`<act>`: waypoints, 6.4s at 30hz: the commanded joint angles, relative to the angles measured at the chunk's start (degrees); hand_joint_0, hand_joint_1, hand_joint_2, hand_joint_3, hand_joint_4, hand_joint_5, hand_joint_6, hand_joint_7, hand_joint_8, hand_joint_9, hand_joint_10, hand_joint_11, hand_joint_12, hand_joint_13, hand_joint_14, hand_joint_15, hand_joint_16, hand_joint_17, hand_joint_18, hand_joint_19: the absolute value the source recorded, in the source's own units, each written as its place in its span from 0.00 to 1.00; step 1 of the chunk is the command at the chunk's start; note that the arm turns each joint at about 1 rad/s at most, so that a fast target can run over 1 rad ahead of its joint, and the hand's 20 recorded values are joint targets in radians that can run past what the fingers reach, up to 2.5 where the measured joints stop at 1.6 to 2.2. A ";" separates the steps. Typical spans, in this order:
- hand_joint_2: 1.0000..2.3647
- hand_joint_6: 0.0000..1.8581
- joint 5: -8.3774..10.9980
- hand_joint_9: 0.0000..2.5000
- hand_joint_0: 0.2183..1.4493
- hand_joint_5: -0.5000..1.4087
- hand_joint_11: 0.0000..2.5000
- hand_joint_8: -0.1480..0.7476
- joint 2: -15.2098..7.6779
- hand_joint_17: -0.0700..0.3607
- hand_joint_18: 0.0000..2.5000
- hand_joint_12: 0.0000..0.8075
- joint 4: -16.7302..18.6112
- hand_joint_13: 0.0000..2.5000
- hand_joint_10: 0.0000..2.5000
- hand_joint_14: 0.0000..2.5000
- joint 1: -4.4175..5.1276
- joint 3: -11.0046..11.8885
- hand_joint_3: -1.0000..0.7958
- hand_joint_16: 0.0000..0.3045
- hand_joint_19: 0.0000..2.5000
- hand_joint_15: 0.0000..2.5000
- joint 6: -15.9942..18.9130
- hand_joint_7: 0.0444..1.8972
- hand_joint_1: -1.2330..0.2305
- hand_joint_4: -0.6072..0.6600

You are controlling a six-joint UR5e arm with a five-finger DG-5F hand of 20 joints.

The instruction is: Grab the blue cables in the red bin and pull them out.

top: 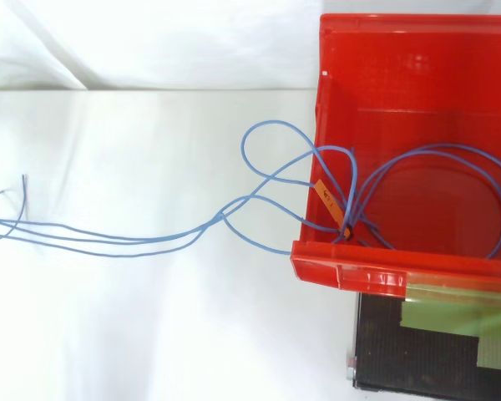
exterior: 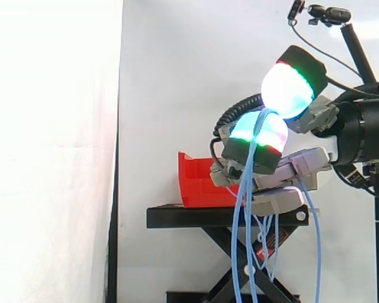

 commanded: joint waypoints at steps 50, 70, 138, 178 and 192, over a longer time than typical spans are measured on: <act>0.00 0.55 0.00 0.33 0.50 0.58 0.65 0.47 0.01 0.42 0.39 0.42 -0.06 0.40 0.00 1.00 0.15 0.02 0.00 0.16 0.55 0.09 -0.27 0.10 0.13 0.70; 0.00 0.57 0.00 0.31 0.47 0.56 0.65 0.48 0.01 0.43 0.38 0.43 -0.15 0.40 0.00 1.00 -0.03 0.02 0.00 0.17 0.53 0.08 -0.18 0.09 0.14 0.72; 0.00 0.51 0.00 0.34 0.47 0.66 0.60 0.48 0.01 0.41 0.40 0.41 0.03 0.40 0.31 1.00 0.33 0.02 0.00 0.16 0.52 0.08 -0.35 0.13 0.18 0.71; 0.00 0.49 -0.09 0.32 0.50 0.68 0.48 0.50 0.01 0.40 0.43 0.43 0.03 0.40 0.58 1.00 0.15 0.02 0.00 0.15 0.31 0.19 -0.27 0.15 0.17 0.72; 0.00 0.52 -0.09 0.31 0.51 0.67 0.48 0.49 0.01 0.40 0.42 0.42 -0.06 0.39 0.60 1.00 -0.03 0.02 0.00 0.15 0.29 0.15 -2.64 0.15 0.15 0.72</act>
